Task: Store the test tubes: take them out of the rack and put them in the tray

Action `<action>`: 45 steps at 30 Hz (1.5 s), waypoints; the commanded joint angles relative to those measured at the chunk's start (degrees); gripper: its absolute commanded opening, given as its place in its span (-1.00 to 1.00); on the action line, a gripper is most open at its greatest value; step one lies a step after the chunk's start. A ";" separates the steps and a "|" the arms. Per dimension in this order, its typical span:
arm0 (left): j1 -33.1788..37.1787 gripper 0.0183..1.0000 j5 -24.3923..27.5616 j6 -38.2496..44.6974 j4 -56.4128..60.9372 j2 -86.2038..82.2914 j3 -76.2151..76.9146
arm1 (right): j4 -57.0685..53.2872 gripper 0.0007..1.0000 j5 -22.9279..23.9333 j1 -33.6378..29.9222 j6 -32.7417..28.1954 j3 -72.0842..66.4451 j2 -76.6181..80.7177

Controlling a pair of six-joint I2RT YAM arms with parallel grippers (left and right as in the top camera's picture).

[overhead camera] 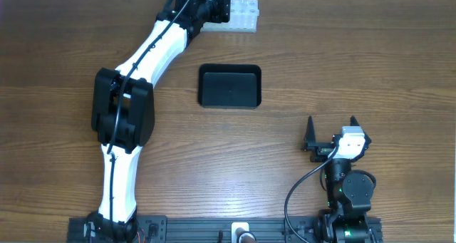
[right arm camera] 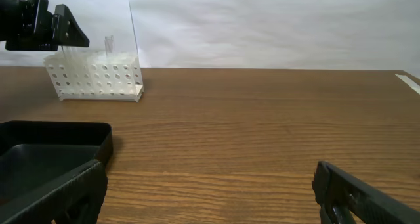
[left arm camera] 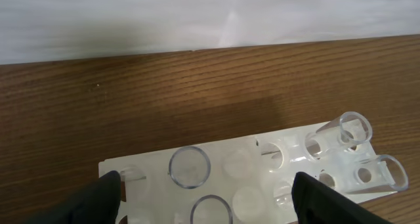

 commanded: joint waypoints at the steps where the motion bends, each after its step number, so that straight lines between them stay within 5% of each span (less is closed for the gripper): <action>1: -0.13 0.62 -1.51 0.90 -0.57 1.20 1.49 | -0.22 0.99 -0.33 -0.37 -0.22 -0.31 -0.59; 8: -0.17 0.55 -1.57 2.34 -0.83 1.29 1.49 | -0.22 0.98 -0.33 -0.37 -0.22 -0.31 -0.59; 13: -0.17 -0.07 -1.57 2.34 -1.18 1.29 1.49 | -0.22 0.98 -0.33 -0.37 -0.22 -0.31 -0.59; 23: -0.17 -0.64 -1.57 2.32 -2.08 1.29 1.49 | -0.24 0.99 -0.33 -0.37 -0.22 -0.31 -0.59; 45: -0.17 -0.95 -1.57 2.32 -2.10 -0.76 1.49 | -0.22 0.98 -0.33 -0.37 -0.22 -0.31 -0.59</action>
